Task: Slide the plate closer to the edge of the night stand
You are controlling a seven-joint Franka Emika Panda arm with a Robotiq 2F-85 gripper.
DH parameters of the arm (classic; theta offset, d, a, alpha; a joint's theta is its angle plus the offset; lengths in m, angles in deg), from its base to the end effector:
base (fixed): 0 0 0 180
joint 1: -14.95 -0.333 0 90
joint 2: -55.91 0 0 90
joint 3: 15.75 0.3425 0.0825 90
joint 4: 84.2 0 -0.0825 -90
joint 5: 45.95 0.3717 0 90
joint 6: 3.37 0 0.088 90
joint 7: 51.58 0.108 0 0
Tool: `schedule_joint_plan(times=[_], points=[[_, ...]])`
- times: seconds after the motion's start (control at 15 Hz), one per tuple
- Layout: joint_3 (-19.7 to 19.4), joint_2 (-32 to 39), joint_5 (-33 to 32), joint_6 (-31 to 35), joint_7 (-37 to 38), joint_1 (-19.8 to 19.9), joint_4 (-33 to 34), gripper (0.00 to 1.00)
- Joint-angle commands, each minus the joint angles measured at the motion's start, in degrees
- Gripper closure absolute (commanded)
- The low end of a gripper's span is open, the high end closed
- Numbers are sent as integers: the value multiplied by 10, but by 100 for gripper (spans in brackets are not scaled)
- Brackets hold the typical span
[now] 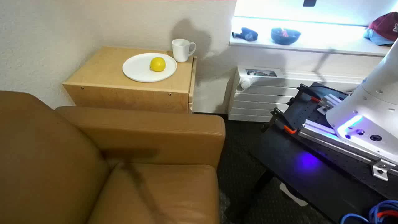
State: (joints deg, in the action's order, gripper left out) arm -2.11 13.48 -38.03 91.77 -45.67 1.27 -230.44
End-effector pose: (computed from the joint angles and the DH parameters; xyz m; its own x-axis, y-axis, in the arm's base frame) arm 0.2429 0.1529 0.5053 0.9510 0.2658 -0.1580 0.2754 -0.9604 0.0425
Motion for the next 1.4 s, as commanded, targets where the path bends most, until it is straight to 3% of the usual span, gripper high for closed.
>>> schedule_joint_plan(times=[0.0,0.27,0.47,0.67,0.8,0.87,1.07,1.13,1.33], points=[[1,0,1,-1,-1,2,1,0],[14,107,41,106,101,40,-41,0],[14,199,67,253,163,53,-69,0],[8,313,82,380,224,62,-42,0],[11,351,94,408,289,55,-16,0],[1,307,76,395,248,48,-51,0],[0,350,80,404,284,45,-20,0],[4,365,43,417,306,51,-19,0],[12,448,66,520,411,42,19,0]])
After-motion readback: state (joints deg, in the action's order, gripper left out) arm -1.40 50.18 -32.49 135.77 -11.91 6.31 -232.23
